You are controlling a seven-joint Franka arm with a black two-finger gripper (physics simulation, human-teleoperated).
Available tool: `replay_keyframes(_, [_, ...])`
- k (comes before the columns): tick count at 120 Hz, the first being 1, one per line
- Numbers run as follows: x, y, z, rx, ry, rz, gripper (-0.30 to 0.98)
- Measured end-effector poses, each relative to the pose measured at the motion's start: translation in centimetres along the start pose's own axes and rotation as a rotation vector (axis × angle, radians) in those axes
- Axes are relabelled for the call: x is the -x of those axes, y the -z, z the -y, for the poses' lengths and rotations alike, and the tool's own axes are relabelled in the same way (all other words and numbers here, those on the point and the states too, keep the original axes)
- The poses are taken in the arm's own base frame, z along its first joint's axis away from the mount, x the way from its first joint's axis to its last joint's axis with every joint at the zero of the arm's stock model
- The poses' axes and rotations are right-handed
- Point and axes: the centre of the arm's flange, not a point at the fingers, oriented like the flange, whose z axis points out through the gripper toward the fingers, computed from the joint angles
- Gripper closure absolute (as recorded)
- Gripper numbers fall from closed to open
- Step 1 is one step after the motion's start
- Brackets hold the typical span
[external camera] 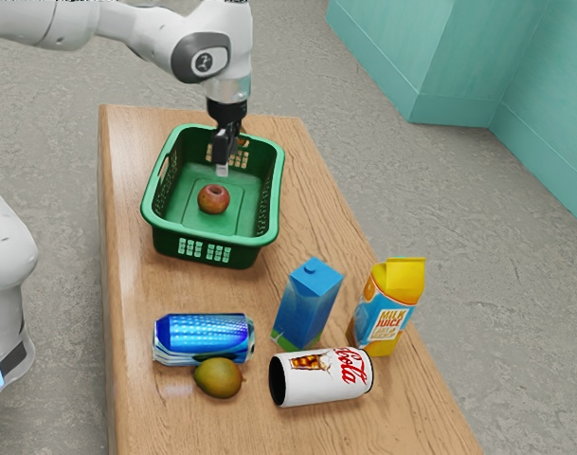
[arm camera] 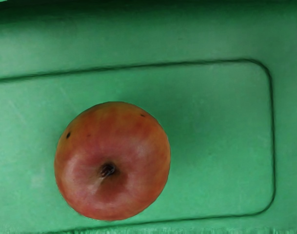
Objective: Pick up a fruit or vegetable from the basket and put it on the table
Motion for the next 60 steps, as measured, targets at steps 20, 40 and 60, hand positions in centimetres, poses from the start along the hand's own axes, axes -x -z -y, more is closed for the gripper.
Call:
replay_keyframes(20, [0.7,-0.4,1.4,-0.011,0.004,0.031,0.0])
replay_keyframes(40, [-0.4,-1.4,1.2,-0.028,0.055,0.034,0.0])
replay_keyframes(60, [-2.2,-2.5,2.7,-0.037,0.079,0.021,0.0])
